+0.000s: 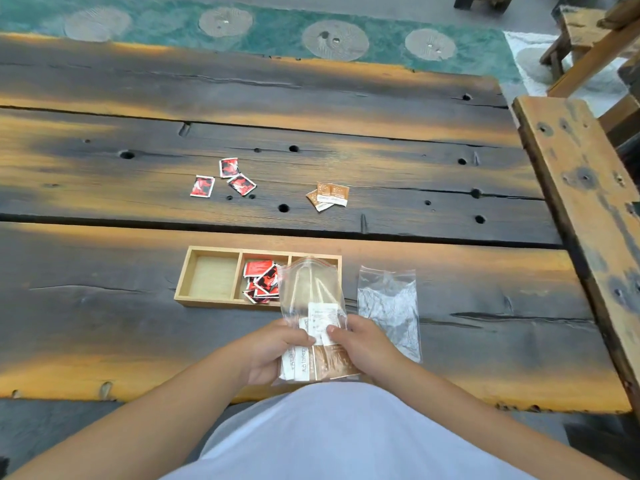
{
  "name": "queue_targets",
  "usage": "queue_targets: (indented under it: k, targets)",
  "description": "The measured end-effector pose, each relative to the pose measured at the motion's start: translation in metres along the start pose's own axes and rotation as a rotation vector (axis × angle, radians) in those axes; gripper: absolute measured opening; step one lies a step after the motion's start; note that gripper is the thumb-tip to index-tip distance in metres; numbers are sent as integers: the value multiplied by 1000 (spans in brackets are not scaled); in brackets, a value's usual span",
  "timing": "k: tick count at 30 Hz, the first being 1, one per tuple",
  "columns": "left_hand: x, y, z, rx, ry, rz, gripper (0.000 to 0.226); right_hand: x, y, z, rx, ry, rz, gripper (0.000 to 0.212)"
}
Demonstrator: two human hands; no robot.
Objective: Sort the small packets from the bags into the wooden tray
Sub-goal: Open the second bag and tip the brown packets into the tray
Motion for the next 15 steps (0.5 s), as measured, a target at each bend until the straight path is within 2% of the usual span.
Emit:
queue_targets:
  k: [4, 10, 15]
  targets:
    - [6, 0, -2, -59, 46, -57, 32, 10, 3, 0, 111, -36, 89, 11]
    - [19, 1, -13, -190, 166, -79, 33, 29, 9, 0, 258, -11, 244, 5]
    - [21, 8, -17, -292, 214, -64, 31, 37, 3, 3, 291, -24, 299, 11]
Point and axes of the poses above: each hand's wrist, its own x-axis towards the middle knuckle, its own z-axis out of the palm, y = z × x, the point moved 6 cm from there along x, towards the middle knuckle, and after that the axes turned 5 degrees about x, right-handed, at the moved point
